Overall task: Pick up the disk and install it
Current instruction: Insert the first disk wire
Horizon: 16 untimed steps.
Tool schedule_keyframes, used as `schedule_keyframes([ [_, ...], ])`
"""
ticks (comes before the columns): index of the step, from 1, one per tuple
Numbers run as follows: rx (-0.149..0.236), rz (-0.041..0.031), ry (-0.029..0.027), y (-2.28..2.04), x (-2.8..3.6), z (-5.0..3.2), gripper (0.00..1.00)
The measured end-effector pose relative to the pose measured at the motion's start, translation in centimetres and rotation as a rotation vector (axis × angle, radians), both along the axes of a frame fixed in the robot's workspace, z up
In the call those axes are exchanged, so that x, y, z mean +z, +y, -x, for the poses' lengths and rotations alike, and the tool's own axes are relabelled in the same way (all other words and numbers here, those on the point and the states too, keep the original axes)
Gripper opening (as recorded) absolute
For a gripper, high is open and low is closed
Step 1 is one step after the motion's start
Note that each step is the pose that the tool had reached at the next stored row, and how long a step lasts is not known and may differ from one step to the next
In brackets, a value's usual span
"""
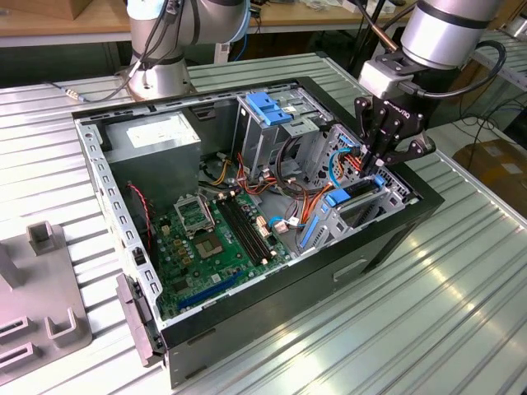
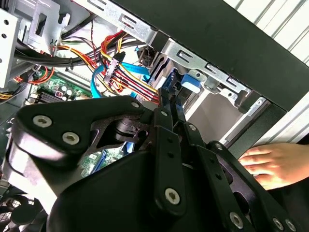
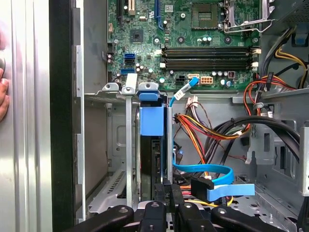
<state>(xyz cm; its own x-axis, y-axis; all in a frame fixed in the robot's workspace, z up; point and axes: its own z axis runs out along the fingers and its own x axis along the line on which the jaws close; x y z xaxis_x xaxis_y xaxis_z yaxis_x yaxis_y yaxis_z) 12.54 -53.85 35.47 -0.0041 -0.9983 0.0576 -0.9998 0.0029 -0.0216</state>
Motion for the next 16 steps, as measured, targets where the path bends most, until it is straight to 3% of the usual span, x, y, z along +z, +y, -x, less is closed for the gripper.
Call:
schedule_keyframes([
  [10, -0.003, -0.0001, 0.0000, 0.00, 0.00, 0.00, 0.16],
  [16, -0.012, 0.0000, 0.0000, -0.24, -0.10, 0.25, 0.16],
])
